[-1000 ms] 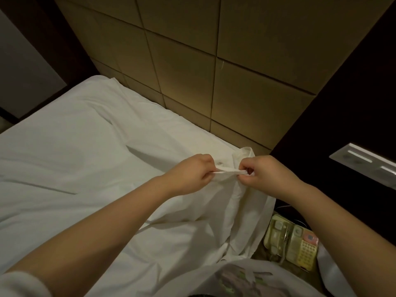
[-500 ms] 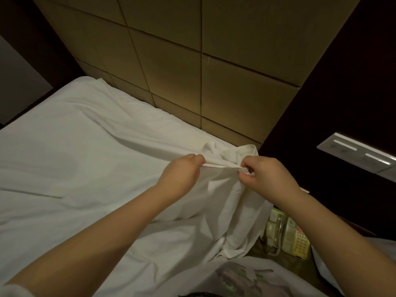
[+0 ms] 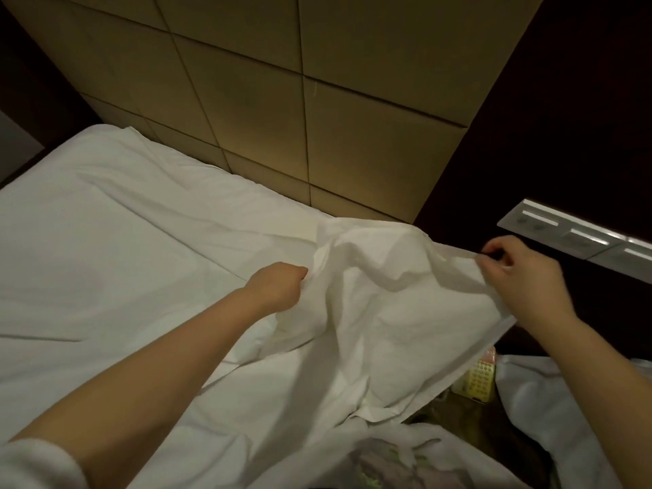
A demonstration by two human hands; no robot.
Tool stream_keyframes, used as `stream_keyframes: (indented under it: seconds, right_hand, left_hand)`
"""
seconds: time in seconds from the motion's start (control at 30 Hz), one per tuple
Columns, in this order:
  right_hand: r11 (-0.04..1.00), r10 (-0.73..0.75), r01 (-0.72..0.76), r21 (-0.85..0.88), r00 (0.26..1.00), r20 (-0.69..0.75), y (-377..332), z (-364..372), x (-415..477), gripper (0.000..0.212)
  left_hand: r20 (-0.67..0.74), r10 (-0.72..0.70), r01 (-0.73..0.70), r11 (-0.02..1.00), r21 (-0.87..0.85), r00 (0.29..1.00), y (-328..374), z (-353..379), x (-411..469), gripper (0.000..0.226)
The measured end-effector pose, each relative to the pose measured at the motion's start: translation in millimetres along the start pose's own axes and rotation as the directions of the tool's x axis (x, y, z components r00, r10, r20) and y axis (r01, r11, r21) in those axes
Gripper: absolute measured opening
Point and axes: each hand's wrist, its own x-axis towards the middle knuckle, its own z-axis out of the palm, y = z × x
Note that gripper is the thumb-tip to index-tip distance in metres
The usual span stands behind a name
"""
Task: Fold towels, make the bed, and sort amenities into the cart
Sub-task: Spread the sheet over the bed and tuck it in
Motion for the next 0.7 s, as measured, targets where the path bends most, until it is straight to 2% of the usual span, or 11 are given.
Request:
stream_keyframes:
  seconds: [0.13, 0.3, 0.4, 0.53, 0.7]
  right_hand:
    - [0.972, 0.178, -0.153, 0.178, 0.975, -0.136, 46.8, -22.4, -15.3, 0.019]
    - [0.899, 0.412, -0.316, 0.303, 0.845, -0.341, 97.8, -41.1, -38.8, 0.020]
    - [0.881, 0.452, -0.340, 0.330, 0.810, -0.373, 116.6, -46.5, -53.2, 0.020]
    - [0.896, 0.435, -0.348, 0.278, 0.817, -0.379, 131.8, -51.0, -64.2, 0.017]
    - [0.885, 0.457, -0.389, 0.255, 0.829, -0.323, 148.5, -49.0, -71.8, 0.019]
  left_hand:
    - [0.007, -0.014, 0.013, 0.992, 0.122, 1.000, 19.3, 11.9, 25.7, 0.039]
    - [-0.039, -0.016, 0.018, 0.999, 0.042, 0.999, 39.3, 20.6, 62.7, 0.044]
    - [-0.063, -0.009, 0.008, 1.000, -0.019, 0.998, 49.6, 23.9, 83.5, 0.036]
    - [-0.067, -0.043, 0.034, 0.991, -0.128, 0.997, 69.4, 38.8, 100.7, 0.034]
    - [-0.018, 0.019, -0.023, 0.970, -0.241, 1.000, 102.4, 68.1, 102.7, 0.035]
